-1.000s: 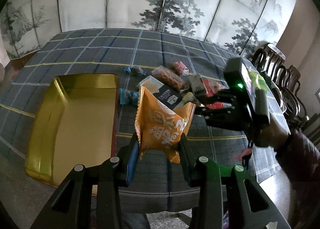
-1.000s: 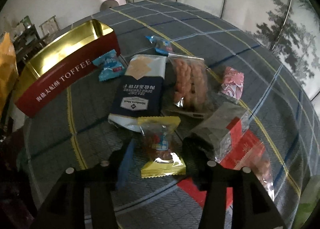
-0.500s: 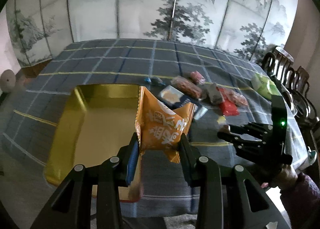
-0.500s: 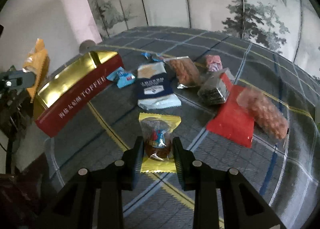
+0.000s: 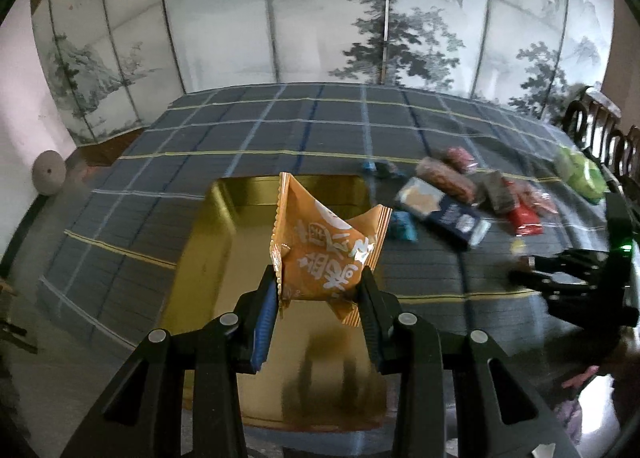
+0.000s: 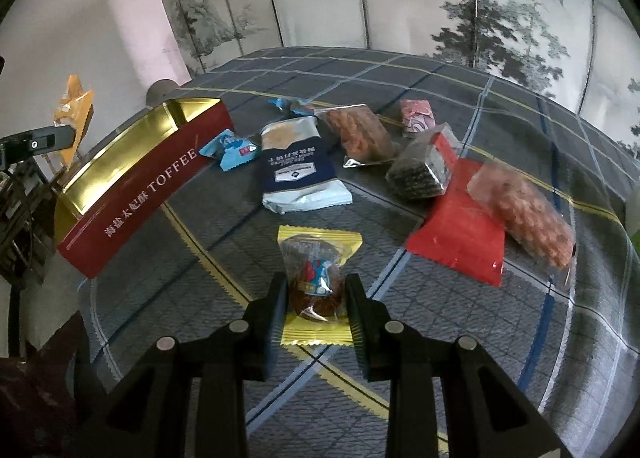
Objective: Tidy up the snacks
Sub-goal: 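Lower the orange wafer packet into the gold tin and open the left gripper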
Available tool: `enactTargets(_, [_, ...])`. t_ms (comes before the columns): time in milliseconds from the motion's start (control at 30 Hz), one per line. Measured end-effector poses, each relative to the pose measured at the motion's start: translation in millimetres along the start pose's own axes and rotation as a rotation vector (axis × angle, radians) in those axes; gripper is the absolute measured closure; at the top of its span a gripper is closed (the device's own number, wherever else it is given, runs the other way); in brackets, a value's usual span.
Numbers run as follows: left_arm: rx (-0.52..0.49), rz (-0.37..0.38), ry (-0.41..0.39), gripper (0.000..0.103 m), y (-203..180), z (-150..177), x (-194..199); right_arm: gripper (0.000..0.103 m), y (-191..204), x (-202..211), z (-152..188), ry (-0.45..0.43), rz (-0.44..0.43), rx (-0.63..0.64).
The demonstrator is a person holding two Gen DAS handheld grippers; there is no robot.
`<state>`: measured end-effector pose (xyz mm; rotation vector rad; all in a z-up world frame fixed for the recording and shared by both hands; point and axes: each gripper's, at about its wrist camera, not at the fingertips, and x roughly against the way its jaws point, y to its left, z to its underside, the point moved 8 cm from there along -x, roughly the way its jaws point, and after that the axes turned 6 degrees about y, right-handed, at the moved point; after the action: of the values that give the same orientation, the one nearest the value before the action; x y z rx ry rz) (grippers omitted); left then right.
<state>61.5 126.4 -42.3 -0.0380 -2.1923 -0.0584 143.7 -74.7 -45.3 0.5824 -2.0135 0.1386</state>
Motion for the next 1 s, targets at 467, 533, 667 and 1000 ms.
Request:
enactTargets(467, [-0.011, -0.101, 0.060, 0.068, 52.1, -11.2, -51.5, 0.074, 0.1, -1.7, 0.2, 0.001, 0.012, -0.002])
enactTargets(533, [-0.013, -0.105, 0.068, 0.068, 56.2, -13.5, -57.0, 0.074, -0.1, -1.7, 0.2, 0.000, 0.013, -0.003])
enactTargets(667, [-0.015, -0.127, 0.078, 0.066, 63.8, -18.4, -66.4, 0.074, -1.1, -2.3, -0.1, -0.001, 0.016, -0.007])
enactTargets(1000, [-0.009, -0.144, 0.058, 0.063, 67.5, -25.3, -59.9, 0.074, -1.9, -1.7, 0.0, -0.002, 0.021, -0.010])
